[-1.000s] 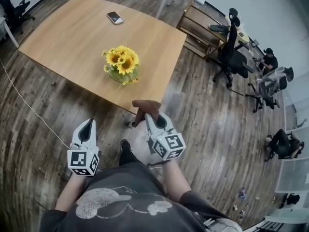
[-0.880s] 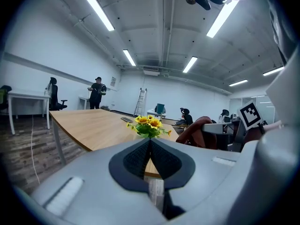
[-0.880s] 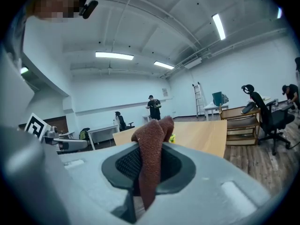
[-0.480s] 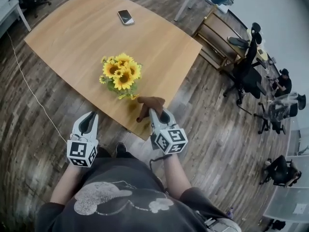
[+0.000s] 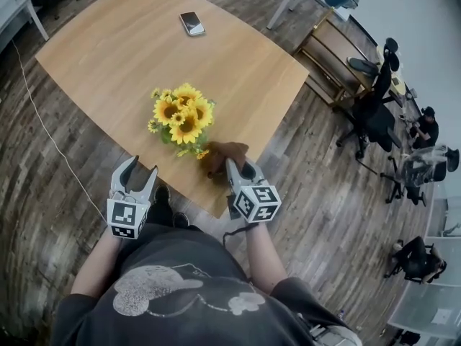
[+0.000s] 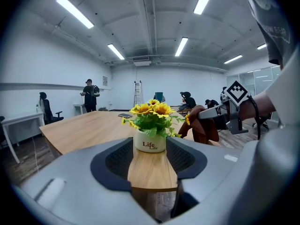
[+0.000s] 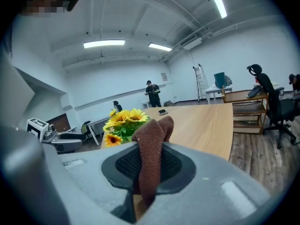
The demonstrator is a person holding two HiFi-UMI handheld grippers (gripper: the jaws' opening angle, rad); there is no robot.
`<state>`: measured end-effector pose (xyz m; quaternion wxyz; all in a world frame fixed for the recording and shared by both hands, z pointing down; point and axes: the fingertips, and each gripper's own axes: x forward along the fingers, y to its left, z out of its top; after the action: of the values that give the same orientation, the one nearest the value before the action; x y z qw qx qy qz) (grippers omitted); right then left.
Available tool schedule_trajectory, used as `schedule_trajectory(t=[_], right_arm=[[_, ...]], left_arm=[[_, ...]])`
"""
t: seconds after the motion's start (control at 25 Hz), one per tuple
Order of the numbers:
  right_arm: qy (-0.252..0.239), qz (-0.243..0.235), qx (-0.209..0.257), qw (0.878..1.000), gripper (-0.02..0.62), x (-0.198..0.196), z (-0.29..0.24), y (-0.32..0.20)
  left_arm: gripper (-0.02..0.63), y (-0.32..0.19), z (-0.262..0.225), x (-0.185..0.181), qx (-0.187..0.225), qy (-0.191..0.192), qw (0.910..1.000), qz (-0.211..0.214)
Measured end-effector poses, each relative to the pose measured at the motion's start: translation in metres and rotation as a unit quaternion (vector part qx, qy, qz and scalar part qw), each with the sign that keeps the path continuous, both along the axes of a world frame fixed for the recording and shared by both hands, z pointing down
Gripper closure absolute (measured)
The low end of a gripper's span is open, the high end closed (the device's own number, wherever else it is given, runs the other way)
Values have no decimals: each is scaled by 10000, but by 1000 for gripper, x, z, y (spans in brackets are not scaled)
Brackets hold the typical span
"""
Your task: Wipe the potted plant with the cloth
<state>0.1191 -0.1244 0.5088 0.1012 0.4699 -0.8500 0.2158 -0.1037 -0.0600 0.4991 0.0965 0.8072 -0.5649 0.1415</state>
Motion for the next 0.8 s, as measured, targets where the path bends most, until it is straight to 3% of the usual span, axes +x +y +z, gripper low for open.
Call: schedule_trajectory(t=[0.08,0.24,0.4,0.6,0.8], right_arm=[[49,91,-72,9999,546,3,4,-9],[204,235,-202,9993,546,6,13,-29],[463,269,-385,9978,546,5,28,-52],[668,-61,-549,9962,546,-11,44,-78],[909,-701,-635,9914,546,-37,54,-99]], left_arm=[[325,-11,13,-2,-62,-132,9998,126],[334,-35,30,-5,20,-505,9982,336],[313,-59,52,0,-164,-544,9963,650],[247,-76,80,25,-423,-516,9893,1301],[117,-96,87,31,-484,-470,9895,1276]])
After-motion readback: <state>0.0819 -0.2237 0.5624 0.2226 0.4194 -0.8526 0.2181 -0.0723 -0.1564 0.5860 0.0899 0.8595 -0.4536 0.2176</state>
